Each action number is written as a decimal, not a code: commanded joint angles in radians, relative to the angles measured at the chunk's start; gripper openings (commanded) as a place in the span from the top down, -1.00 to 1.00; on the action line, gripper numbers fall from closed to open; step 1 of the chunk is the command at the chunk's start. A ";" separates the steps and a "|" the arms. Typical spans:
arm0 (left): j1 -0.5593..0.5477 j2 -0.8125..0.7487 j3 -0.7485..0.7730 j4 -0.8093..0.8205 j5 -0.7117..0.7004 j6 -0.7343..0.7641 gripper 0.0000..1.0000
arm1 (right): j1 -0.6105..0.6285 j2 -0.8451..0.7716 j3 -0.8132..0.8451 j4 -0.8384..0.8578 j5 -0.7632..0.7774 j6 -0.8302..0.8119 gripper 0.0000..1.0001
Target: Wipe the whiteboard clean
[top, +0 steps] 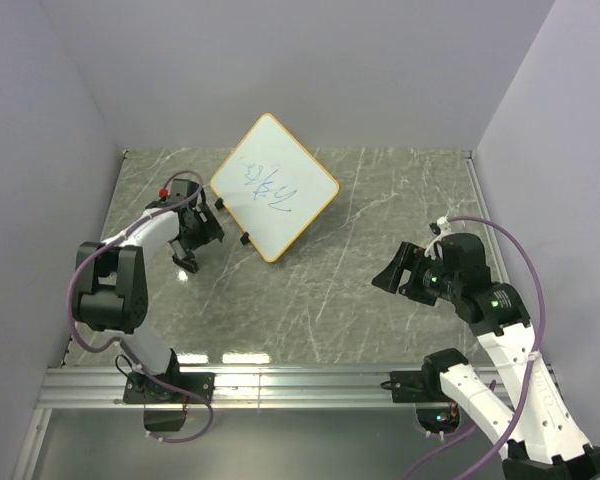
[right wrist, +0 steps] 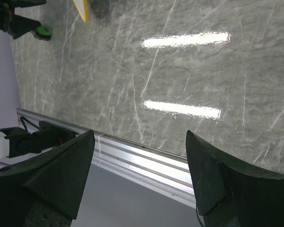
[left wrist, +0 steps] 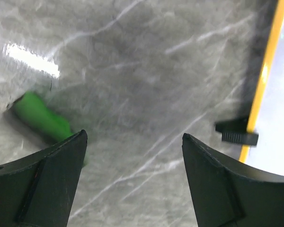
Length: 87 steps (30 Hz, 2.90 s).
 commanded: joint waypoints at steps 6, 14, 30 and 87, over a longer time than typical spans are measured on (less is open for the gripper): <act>0.003 -0.047 0.014 -0.099 -0.111 -0.043 -0.71 | 0.026 0.008 0.038 0.015 0.037 -0.033 -0.68; 0.028 -0.193 -0.033 -0.196 -0.182 -0.049 -0.72 | 0.031 -0.013 -0.007 0.038 0.038 -0.033 -0.68; 0.040 -0.189 -0.099 -0.232 -0.199 -0.283 -0.55 | 0.037 -0.045 -0.014 0.010 0.077 -0.059 -0.68; 0.002 -0.051 0.172 0.072 0.189 -0.055 0.99 | 0.055 0.793 0.637 0.278 -0.049 -0.042 -0.70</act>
